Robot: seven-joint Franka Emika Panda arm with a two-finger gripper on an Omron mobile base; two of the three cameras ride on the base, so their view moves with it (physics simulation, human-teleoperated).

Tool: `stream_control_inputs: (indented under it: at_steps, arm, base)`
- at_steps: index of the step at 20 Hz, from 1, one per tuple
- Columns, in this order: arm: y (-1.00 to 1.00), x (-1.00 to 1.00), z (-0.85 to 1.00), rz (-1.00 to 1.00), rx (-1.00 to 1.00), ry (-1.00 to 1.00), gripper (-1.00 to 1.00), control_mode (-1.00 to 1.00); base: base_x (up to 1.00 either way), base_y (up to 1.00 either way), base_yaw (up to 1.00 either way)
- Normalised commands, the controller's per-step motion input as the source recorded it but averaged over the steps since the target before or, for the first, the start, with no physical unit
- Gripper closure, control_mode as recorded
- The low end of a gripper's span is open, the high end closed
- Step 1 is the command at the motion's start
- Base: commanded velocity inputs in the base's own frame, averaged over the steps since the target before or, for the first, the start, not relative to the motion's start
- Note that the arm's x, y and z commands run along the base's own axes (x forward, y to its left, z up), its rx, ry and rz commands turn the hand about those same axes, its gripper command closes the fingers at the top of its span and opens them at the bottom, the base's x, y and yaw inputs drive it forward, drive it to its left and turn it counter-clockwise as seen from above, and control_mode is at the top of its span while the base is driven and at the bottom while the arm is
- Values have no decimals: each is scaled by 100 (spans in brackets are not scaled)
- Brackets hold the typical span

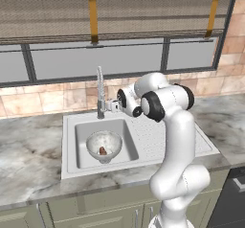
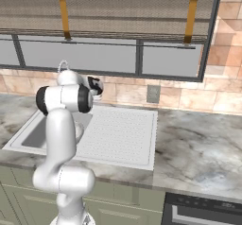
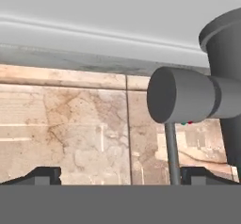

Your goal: Pick the potato from the cabinet and place it in the bowl. Then pick the bowl and place it in the sink. Then turn on the sink facuet.

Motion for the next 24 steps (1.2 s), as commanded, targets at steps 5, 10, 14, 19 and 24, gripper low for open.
stream_control_inputs:
  at_steps: [5,10,14,19,24]
  arm:
    - [0,45,-24,-8,0,1,-100,-100]
    - [0,35,-29,-8,0,0,-100,-100]
    - [-28,15,-35,-10,0,4,-100,-100]
    - [-66,0,-36,-15,3,5,-100,-100]
    - [-57,0,-43,-16,1,7,-100,-100]
  base:
    - [0,0,0]
    - [0,0,0]
    - [0,0,0]
    - [0,0,0]
    - [0,0,0]
